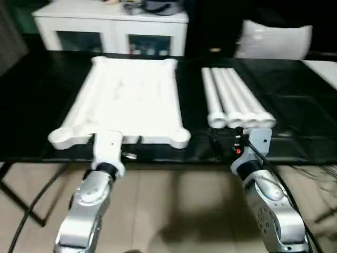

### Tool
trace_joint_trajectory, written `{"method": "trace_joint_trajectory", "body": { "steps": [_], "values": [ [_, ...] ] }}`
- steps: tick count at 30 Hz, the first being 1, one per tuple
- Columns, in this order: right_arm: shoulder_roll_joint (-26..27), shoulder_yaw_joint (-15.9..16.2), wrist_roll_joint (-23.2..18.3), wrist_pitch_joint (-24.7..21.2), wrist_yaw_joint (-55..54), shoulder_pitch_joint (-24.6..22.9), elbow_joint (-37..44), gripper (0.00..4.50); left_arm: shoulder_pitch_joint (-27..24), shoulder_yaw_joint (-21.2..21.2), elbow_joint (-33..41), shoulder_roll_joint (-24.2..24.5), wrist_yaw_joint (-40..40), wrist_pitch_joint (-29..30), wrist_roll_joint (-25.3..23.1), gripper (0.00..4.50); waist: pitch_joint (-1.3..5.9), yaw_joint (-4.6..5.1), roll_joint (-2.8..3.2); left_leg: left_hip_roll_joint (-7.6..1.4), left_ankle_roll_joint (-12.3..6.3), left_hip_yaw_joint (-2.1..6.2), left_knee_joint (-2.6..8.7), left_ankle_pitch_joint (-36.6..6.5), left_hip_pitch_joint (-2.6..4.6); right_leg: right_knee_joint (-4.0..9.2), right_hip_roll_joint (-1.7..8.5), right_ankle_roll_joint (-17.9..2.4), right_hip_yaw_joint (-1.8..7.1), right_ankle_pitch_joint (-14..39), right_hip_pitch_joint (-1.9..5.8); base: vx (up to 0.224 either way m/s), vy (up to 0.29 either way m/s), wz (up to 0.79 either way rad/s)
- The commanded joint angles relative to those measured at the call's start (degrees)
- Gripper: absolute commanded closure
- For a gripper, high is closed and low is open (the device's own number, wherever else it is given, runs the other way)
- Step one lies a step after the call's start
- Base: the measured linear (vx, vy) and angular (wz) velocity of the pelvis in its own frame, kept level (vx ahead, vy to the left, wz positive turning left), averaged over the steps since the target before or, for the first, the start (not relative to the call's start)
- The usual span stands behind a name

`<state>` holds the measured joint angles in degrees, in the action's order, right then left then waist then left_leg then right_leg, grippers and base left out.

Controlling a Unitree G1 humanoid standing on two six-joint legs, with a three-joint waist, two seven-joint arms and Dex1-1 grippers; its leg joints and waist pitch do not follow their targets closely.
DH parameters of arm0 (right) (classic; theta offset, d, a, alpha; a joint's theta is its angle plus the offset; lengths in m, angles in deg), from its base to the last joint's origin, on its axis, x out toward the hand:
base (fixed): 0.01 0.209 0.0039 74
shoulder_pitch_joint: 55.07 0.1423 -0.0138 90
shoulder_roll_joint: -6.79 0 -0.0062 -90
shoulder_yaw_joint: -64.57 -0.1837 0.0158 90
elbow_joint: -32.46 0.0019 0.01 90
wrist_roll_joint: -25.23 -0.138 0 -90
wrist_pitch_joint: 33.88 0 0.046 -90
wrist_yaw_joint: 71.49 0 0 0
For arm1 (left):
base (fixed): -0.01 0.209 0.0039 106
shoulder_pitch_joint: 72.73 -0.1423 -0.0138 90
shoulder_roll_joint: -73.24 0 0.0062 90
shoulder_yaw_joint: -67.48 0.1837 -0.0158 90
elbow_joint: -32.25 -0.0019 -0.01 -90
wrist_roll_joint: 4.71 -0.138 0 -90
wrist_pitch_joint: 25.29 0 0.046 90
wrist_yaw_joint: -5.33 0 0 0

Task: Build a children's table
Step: Move to table

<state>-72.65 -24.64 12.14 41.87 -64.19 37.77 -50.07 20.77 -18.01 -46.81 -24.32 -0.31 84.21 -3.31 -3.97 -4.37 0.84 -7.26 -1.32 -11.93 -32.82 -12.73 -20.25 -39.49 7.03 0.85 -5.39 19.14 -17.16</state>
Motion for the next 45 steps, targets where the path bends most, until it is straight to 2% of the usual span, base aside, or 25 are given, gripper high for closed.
{"method": "trace_joint_trajectory", "body": {
  "steps": [1,2,3,6,7,10,13,14,15,16,18,21,22,23,25,28,30,31,32,35,36,38,41,43,45],
  "values": [
    [0.02,0.46,0.52,0.38,0.4,0.99,-1.27,0.0,-0.33,-0.53,0.79,0.34,-0.22,0.13,-0.63,0.06,2.94,-1.31,-1.51,-4.71,5.41,-0.83,7.56,-41.91,2.0,3.36,0.37,-0.18,3.98,29.33,0.94,0.026,-0.149,0.09],
    [0.22,0.83,0.55,0.44,0.5,1.16,-1.39,0.0,-0.35,-0.8,0.94,0.42,-0.13,0.39,-0.6,0.06,2.86,-1.03,-4.34,-3.01,4.86,0.96,-4.27,-28.97,5.85,12.9,6.15,-0.51,5.89,48.43,-2.92,0.083,-0.137,-0.02],
    [0.33,1.0,0.63,0.5,0.44,1.32,-1.59,0.0,-0.42,-0.92,1.0,0.43,-0.02,0.44,-0.67,0.06,0.75,-2.49,-1.82,-0.04,-0.37,7.74,-11.13,-2.82,-2.37,16.57,10.29,-9.55,11.09,57.25,3.5,0.083,-0.137,-0.02],
    [0.56,1.25,0.63,0.58,0.67,1.92,-2.2,0.0,-0.62,-0.62,1.18,1.0,-0.28,0.37,-1.17,0.06,1.12,-2.64,-0.75,-2.81,2.71,7.71,-4.03,-12.49,0.77,13.0,4.3,-12.87,5.27,41.55,4.14,0.103,0.019,-0.02],
    [0.53,1.31,0.66,0.56,0.79,2.05,-2.3,0.0,-0.64,-0.5,1.24,1.17,-0.3,0.38,-1.38,0.06,3.67,-0.07,0.31,-6.58,-2.3,11.34,4.32,-19.66,6.64,5.72,-3.57,-11.78,2.42,15.31,0.7,0.077,0.031,0.2],
    [0.47,1.12,0.73,0.49,1.33,2.41,-2.64,0.0,-0.68,-0.46,1.49,1.34,-0.67,0.53,-1.22,0.06,5.62,2.71,2.0,-8.74,-22.21,16.52,2.24,1.03,11.53,-2.25,-3.21,0.27,1.35,1.95,-6.83,0.122,0.022,0.03],
    [0.36,1.06,1.0,0.58,1.59,2.43,-2.92,0.0,-0.73,-0.44,1.53,1.74,-1.19,0.55,-1.2,0.06,4.99,2.4,-0.03,-7.49,-25.03,11.04,2.27,14.38,7.56,-1.84,-1.7,3.5,3.04,-6.98,-9.56,0.146,-0.026,0.0],
    [0.25,1.2,1.3,0.84,1.65,2.46,-3.23,0.0,-0.82,-0.65,1.58,1.96,-1.59,0.52,-1.22,0.06,4.29,2.18,-2.51,-2.63,-18.24,6.85,1.26,4.29,4.76,5.04,-0.37,-0.67,5.17,-12.83,-6.44,0.108,-0.087,0.09],
    [0.25,1.2,1.3,0.84,1.65,2.46,-3.23,0.0,-0.82,-0.65,1.58,1.96,-1.59,0.52,-1.22,0.06,2.45,-0.09,-5.18,2.03,-10.1,4.85,-2.01,-10.98,1.45,11.86,2.54,2.07,10.36,13.4,-1.92,0.108,-0.087,0.09],
    [0.24,1.24,1.43,0.99,1.63,2.49,-3.41,0.0,-0.8,-0.73,1.51,2.07,-1.73,0.48,-1.2,0.06,3.78,-0.81,-5.14,2.77,-7.8,5.23,-6.13,-11.03,1.37,12.55,6.03,-1.02,13.23,23.8,0.36,0.111,-0.082,0.04],
    [0.5,1.24,1.55,1.07,1.32,2.79,-3.82,0.0,-0.39,-0.86,1.08,2.66,-2.24,0.37,-1.02,0.06,3.72,-1.92,-4.25,0.68,-1.2,7.78,-7.75,-2.8,-2.39,11.26,6.28,-13.08,12.46,22.71,3.95,0.14,-0.046,-0.03],
    [0.5,1.75,2.38,0.06,0.8,3.62,-4.18,0.0,0.16,-1.13,0.47,3.11,-2.85,0.19,-0.83,0.06,3.53,-2.76,-1.04,-1.8,-0.05,7.79,-2.72,3.43,-2.37,10.87,2.84,-19.44,7.92,11.03,3.0,0.142,0.001,-0.01],
    [0.58,1.87,2.55,-0.27,0.75,3.98,-4.32,0.0,0.29,-0.96,0.24,3.37,-3.29,0.03,-0.81,0.06,3.4,-1.89,1.12,-3.76,-1.33,7.79,2.55,1.49,-0.58,9.17,-1.76,-14.81,3.87,9.72,1.15,0.15,0.06,-0.06],
    [0.62,1.87,2.53,-0.39,0.75,4.12,-4.37,0.0,0.32,-0.84,0.16,3.48,-3.51,-0.03,-0.82,0.06,5.34,0.73,2.7,-7.5,-6.7,13.36,2.8,3.85,8.16,1.87,-4.69,-8.59,1.57,4.62,-5.63,0.206,0.074,0.0],
    [0.95,1.68,2.37,-0.4,0.39,4.96,-4.56,0.0,0.37,-0.5,-0.03,3.75,-4.36,-0.25,-1.04,0.06,5.17,0.77,2.28,-9.26,-17.52,15.22,2.06,4.37,9.45,-2.34,-3.0,-1.51,2.06,1.72,-9.1,0.198,0.058,0.07],
    [1.48,1.16,2.51,0.6,0.3,6.01,-4.84,0.0,0.54,0.02,0.0,4.23,-5.58,-0.59,-0.54,0.06,4.45,0.98,-0.15,-5.46,-21.65,10.94,2.21,5.86,7.27,0.7,-1.71,-0.18,3.08,-6.96,-9.44,0.128,0.011,0.06],
    [1.2,1.57,2.97,0.44,0.76,6.11,-4.71,0.0,0.74,0.55,0.11,5.02,-6.95,-0.76,-0.31,0.06,4.12,-0.75,-5.11,2.41,-12.81,5.68,-2.45,-6.99,0.92,9.37,2.46,-4.41,9.95,2.23,-0.41,0.116,-0.077,0.05],
    [0.64,2.21,3.38,0.32,1.43,6.03,-4.49,0.0,1.01,0.98,0.18,5.92,-8.53,-0.68,-0.19,0.06,4.74,-3.25,-4.03,2.02,-7.64,7.14,-7.16,-6.32,-1.38,10.61,8.09,-10.32,13.45,9.07,3.72,0.128,-0.086,0.05],
    [0.57,2.26,3.3,0.38,1.63,5.91,-4.39,0.0,1.09,1.0,0.17,6.22,-8.96,-0.58,-0.12,0.06,4.11,-3.12,-3.86,1.41,-2.36,7.69,-8.37,-2.26,-2.98,10.4,6.92,-14.31,11.94,9.32,4.35,0.133,-0.042,-0.04],
    [0.24,2.26,3.53,0.26,1.56,5.8,-4.25,0.0,1.35,0.91,0.03,6.72,-9.17,-0.77,-0.35,0.06,3.32,-3.07,-0.35,-2.57,0.72,7.81,-1.79,3.02,-2.2,11.06,3.49,-18.37,6.05,9.31,2.3,0.127,-0.002,-0.05],
    [-0.5,2.09,3.49,0.22,1.84,5.78,-4.17,0.0,1.94,0.55,-0.28,7.26,-10.33,-0.62,0.25,0.06,2.99,-1.7,2.59,-4.91,0.37,9.1,3.21,-3.26,0.0,7.97,-2.44,-12.46,2.37,10.0,-0.05,0.124,0.047,-0.01],
    [-1.29,1.95,3.45,0.15,2.66,5.75,-4.14,0.0,2.38,0.01,-0.34,7.47,-12.01,-0.12,1.62,0.06,5.44,0.83,2.65,-8.87,-9.16,14.15,1.87,6.99,7.83,0.62,-3.3,-5.3,1.94,-0.03,-6.44,0.151,0.068,0.01],
    [-3.03,2.11,3.44,-0.31,4.97,5.71,-4.12,0.0,3.04,0.22,-0.31,8.44,-15.61,1.42,4.02,0.06,6.02,-0.12,0.09,-5.48,-14.52,11.38,-3.68,48.7,5.34,3.56,0.09,1.69,5.6,-18.33,-8.37,0.094,0.051,0.05],
    [-4.39,2.76,2.73,-2.01,7.34,5.81,-3.44,0.0,3.57,1.15,-0.46,10.19,-18.73,2.6,5.36,0.06,6.52,-0.81,-2.83,1.04,-7.59,7.39,-4.59,37.34,-0.43,2.75,0.81,-1.45,8.26,-41.77,-2.61,0.005,0.027,0.05],
    [-4.88,3.01,2.18,-3.11,8.48,5.91,-3.21,0.0,3.89,1.62,-0.46,10.99,-20.44,3.65,6.21,0.06,5.99,-1.44,-2.07,-0.3,-2.65,7.14,-2.11,20.21,-2.39,3.06,1.5,-4.27,7.56,-52.6,-1.16,0.016,-0.05,0.03]
  ]
}}
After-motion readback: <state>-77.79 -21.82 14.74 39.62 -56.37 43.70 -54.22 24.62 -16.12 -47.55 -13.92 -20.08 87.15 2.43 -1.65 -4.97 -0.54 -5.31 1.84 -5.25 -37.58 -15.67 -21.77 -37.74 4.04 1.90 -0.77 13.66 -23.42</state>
